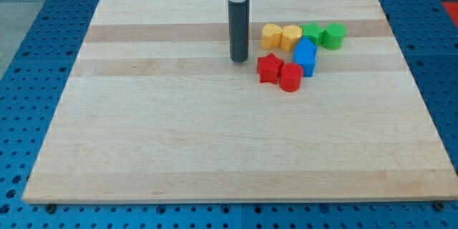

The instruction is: Slide the red star and red circle a bit down

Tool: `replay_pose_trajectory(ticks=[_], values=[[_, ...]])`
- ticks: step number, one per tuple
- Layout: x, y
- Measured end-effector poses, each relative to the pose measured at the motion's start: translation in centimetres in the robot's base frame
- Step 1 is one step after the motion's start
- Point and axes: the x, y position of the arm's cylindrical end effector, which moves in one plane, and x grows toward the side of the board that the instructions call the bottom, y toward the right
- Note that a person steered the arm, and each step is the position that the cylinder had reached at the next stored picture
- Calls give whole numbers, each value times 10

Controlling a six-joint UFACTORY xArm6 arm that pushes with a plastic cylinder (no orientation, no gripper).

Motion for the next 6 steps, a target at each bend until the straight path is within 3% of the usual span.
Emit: replay_pose_trajectory(ticks=[2,6], values=[[0,35],[27,36]])
